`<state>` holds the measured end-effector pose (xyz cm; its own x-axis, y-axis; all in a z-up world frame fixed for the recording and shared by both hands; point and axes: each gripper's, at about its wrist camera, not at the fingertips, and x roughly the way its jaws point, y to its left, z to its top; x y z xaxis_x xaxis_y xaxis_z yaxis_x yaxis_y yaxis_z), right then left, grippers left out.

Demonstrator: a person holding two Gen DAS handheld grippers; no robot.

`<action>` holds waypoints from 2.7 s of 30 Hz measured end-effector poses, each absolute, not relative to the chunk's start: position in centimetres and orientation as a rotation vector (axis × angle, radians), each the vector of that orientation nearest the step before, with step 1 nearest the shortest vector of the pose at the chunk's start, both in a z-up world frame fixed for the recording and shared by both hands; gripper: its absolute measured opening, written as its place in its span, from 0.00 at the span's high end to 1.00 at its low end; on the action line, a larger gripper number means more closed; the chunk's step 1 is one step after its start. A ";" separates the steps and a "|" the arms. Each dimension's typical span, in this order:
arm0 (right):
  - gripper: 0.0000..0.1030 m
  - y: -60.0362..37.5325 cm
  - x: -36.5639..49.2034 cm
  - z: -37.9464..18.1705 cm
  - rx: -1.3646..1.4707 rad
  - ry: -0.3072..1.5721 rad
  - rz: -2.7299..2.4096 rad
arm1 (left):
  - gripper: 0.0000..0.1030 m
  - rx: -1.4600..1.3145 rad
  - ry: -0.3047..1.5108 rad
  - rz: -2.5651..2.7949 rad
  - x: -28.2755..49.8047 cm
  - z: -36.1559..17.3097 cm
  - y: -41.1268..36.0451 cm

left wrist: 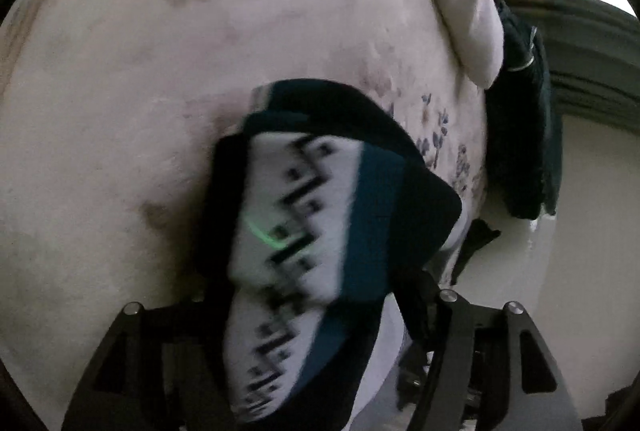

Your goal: Fold small clothes

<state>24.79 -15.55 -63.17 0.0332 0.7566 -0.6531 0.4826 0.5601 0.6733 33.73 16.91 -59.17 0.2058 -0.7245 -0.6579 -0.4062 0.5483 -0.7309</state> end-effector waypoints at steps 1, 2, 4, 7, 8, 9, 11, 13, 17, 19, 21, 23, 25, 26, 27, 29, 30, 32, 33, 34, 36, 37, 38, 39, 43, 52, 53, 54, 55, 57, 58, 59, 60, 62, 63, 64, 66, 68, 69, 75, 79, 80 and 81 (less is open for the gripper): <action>0.71 -15.5 24.8 -63.5 1.068 1.629 0.275 | 0.40 -1.061 1.404 -0.282 33.5 -58.9 17.1; 0.59 -15.7 24.9 -63.7 1.067 1.652 0.259 | 0.40 -1.077 1.382 -0.279 33.2 -58.4 17.4; 0.52 -16.3 25.2 -63.7 1.027 1.723 0.266 | 0.40 -1.086 1.337 -0.249 31.9 -57.0 18.1; 0.45 -17.0 24.7 -62.3 0.939 1.796 0.292 | 0.39 -1.046 1.273 -0.174 28.9 -54.1 19.5; 0.45 -17.7 24.3 -61.7 0.909 1.816 0.299 | 0.39 -1.022 1.265 -0.149 28.4 -53.5 19.8; 0.45 -18.6 24.0 -61.1 0.895 1.831 0.302 | 0.39 -0.963 1.260 -0.099 27.2 -52.6 20.1; 0.45 -19.7 23.0 -59.4 0.874 1.864 0.297 | 0.38 -0.829 1.274 -0.006 25.4 -51.7 20.1; 0.45 -19.8 22.8 -57.9 0.863 1.877 0.282 | 0.38 -0.682 1.310 0.074 23.4 -52.3 19.7; 0.45 -20.1 24.2 -53.8 0.761 1.860 0.294 | 0.38 -0.491 1.462 0.204 20.4 -58.0 19.0; 0.45 -18.7 26.0 -52.5 0.659 1.836 0.322 | 0.35 -0.493 1.427 0.219 19.8 -59.0 18.9; 0.45 -16.4 29.0 -50.7 0.537 1.797 0.396 | 0.19 -0.513 1.409 0.225 20.0 -59.5 18.7; 0.45 -13.2 31.5 -49.6 0.431 1.765 0.465 | 0.00 -0.535 1.406 0.211 20.6 -60.1 18.4; 0.45 -8.5 34.6 -48.4 0.316 1.718 0.561 | 0.00 -0.514 1.418 0.242 21.2 -60.8 17.9; 0.45 -6.2 36.0 -47.8 0.269 1.697 0.599 | 0.00 -0.505 1.419 0.258 21.3 -60.9 17.7; 0.45 -4.3 37.1 -47.3 0.227 1.676 0.634 | 0.00 -0.498 1.417 0.276 21.3 -60.9 17.5; 0.45 0.5 39.8 -47.2 0.132 1.629 0.697 | 0.00 -0.504 1.437 0.272 21.6 -61.1 17.6; 0.45 2.4 40.8 -47.3 0.107 1.619 0.721 | 0.00 -0.513 1.446 0.262 21.5 -61.1 17.9; 0.45 6.8 42.8 -48.0 0.044 1.601 0.772 | 0.00 -0.532 1.446 0.254 21.3 -60.7 18.4; 0.45 8.6 43.4 -48.5 0.005 1.597 0.792 | 0.00 -0.545 1.442 0.254 21.3 -60.4 18.6; 0.45 10.9 44.1 -49.1 -0.055 1.591 0.820 | 0.00 -0.555 1.434 0.256 21.3 -60.1 18.8; 0.45 14.2 44.9 -50.5 -0.148 1.584 0.846 | 0.00 -0.572 1.405 0.272 20.9 -59.3 19.2; 0.45 16.1 45.1 -51.5 -0.221 1.589 0.878 | 0.00 -0.574 1.398 0.282 20.8 -59.0 19.3; 0.45 17.1 44.7 -52.8 -0.290 1.609 0.897 | 0.00 -0.574 1.390 0.293 20.1 -58.7 19.9; 0.46 17.9 44.6 -53.7 -0.357 1.622 0.896 | 0.00 -0.577 1.384 0.297 20.1 -58.5 20.0; 0.92 19.6 43.9 -56.1 -0.560 1.599 0.884 | 0.00 -0.606 1.357 0.279 20.9 -57.8 20.6; 0.94 12.8 51.4 -57.3 0.062 1.755 0.660 | 0.00 -0.616 1.340 0.217 25.4 -56.8 19.4; 0.93 12.2 51.6 -57.3 0.114 1.784 0.684 | 0.00 -0.619 1.332 0.210 26.0 -56.5 19.4; 0.93 11.8 51.6 -57.3 0.157 1.809 0.698 | 0.00 -0.620 1.325 0.204 26.6 -56.0 19.3; 0.93 11.2 51.7 -56.9 0.200 1.828 0.712 | 0.00 -0.621 1.315 0.192 27.4 -55.5 19.6; 0.91 8.7 52.6 -55.1 0.305 1.785 0.729 | 0.00 -0.629 1.292 0.163 29.0 -54.8 20.0; 0.85 7.6 52.9 -54.3 0.318 1.760 0.722 | 0.00 -0.634 1.280 0.148 29.8 -54.6 20.1; 0.68 4.9 53.3 -52.7 0.344 1.710 0.700 | 0.00 -0.636 1.267 0.127 30.6 -54.3 19.7; 0.59 3.0 53.4 -51.9 0.367 1.682 0.682 | 0.00 -0.636 1.259 0.105 31.9 -54.2 19.6; 0.48 -2.6 53.2 -50.1 0.395 1.616 0.593 | 0.00 -0.635 1.259 0.052 34.5 -54.1 18.7; 0.48 -4.4 53.0 -49.8 0.402 1.604 0.564 | 0.00 -0.636 1.263 0.029 35.7 -54.3 18.2; 0.48 -6.7 52.5 -49.7 0.405 1.596 0.519 | 0.00 -0.631 1.270 0.004 37.4 -54.6 17.7; 0.48 -11.7 51.0 -50.0 0.429 1.590 0.424 | 0.00 -0.629 1.290 -0.043 38.6 -54.7 17.6; 0.48 -15.8 49.6 -50.8 0.469 1.593 0.354 | 0.00 -0.613 1.308 -0.100 40.8 -55.3 16.2; 0.48 -17.7 48.7 -51.6 0.494 1.601 0.318 | 0.09 -0.600 1.301 -0.117 41.3 -55.4 15.7; 0.48 -21.7 46.0 -57.3 0.606 1.610 0.310 | 0.75 -0.632 1.282 -0.110 41.1 -55.1 15.3; 0.64 -21.3 45.7 -60.0 0.673 1.568 0.371 | 0.79 -0.696 1.278 -0.073 41.1 -55.6 16.3; 0.92 -21.0 45.6 -60.0 0.669 1.539 0.369 | 0.80 -0.704 1.278 -0.065 41.0 -55.6 16.5; 0.92 -20.8 45.5 -59.9 0.661 1.522 0.369 | 0.81 -0.703 1.279 -0.058 41.1 -55.6 16.6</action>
